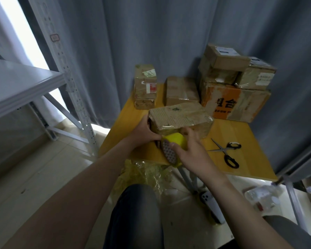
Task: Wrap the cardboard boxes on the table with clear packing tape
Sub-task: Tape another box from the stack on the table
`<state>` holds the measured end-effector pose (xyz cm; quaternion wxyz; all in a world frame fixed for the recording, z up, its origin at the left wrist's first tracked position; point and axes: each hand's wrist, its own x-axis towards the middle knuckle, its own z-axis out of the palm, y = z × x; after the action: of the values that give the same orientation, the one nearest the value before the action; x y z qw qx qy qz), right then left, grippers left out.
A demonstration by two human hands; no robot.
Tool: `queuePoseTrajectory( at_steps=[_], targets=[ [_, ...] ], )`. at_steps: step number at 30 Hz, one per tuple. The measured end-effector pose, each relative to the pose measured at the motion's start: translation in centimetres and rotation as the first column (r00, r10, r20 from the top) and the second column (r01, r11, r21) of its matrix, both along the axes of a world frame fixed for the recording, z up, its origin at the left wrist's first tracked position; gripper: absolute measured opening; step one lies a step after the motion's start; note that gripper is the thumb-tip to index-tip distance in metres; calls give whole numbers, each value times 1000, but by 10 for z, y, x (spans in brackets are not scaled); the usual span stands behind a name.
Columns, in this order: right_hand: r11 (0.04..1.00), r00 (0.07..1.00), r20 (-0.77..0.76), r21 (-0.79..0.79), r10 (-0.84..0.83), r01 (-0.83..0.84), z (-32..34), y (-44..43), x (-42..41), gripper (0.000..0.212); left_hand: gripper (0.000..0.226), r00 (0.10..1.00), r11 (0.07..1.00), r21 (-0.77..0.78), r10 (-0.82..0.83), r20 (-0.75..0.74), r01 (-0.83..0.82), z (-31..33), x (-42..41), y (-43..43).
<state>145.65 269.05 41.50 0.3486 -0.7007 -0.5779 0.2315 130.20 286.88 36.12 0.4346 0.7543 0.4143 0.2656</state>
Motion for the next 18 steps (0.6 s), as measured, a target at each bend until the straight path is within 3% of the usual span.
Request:
queuePoseTrajectory(
  at_steps=[3,4,6,9,12,14,18],
  targets=[
    [995,931,-359,-95,-65,33,-6,3,2,12,123,993,997,58,65,-101,-59,10,2,1],
    [996,905,-423,-84,-52,18,-8,4,3,7,128,983,990,117,92,-160,-73,15,2,-1],
    [997,884,-464,-69,-49,19,-12,5,2,14,128,975,954,299,95,-199,-32,26,-1,-4],
    [995,821,-567,-102,-57,-1,-14,6,-6,21,90,943,804,565,17,-333,186,36,-4,-4],
    [998,838,-545,-60,-12,-25,-19,7,-15,38,66,877,747,565,-51,-477,351,28,-6,2],
    [999,873,-488,-25,7,-22,-19,6,-20,42,64,886,770,535,-84,-456,348,24,-8,4],
    [999,855,-518,-39,-26,7,-23,3,-19,65,71,887,798,487,-122,-444,354,27,-9,7]
  ],
)
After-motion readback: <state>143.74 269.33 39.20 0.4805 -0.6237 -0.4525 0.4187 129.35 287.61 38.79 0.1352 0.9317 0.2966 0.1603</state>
